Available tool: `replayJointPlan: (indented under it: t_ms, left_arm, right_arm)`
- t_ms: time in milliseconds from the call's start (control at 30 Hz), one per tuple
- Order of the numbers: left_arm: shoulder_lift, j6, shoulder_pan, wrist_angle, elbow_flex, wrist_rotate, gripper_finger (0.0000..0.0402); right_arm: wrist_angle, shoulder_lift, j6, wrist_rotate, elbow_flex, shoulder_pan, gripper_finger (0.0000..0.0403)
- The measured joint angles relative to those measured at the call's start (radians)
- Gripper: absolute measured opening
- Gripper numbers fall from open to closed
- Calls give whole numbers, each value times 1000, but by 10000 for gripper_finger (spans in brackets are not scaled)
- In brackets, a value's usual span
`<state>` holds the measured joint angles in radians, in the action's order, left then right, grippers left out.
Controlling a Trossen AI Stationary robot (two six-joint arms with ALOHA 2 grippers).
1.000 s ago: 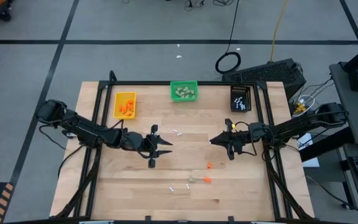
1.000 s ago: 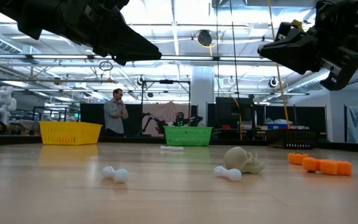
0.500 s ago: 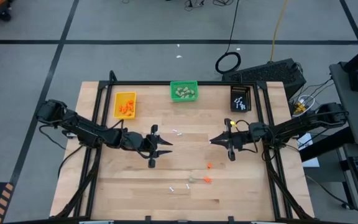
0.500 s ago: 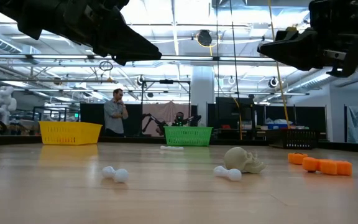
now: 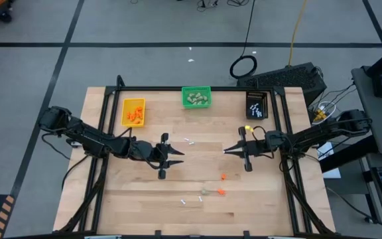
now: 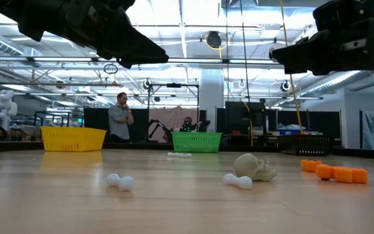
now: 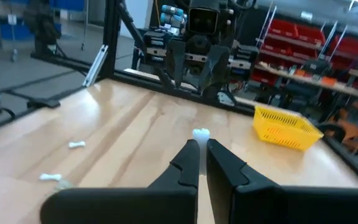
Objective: Sort Halloween decoration
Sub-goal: Put the white bone toy into the black bin
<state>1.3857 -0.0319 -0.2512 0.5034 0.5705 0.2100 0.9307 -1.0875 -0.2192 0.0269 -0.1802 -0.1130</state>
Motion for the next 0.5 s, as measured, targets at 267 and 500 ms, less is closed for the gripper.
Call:
replayJointPlan:
  t_ms: [267, 500]
  left_arm:
    - [0, 0, 0, -19, 0, 0, 132]
    - [0, 1, 0, -19, 0, 0, 132]
  right_arm:
    - [0, 0, 161, 0, 0, 0, 0]
    - [-1, 0, 357, 0, 0, 0, 0]
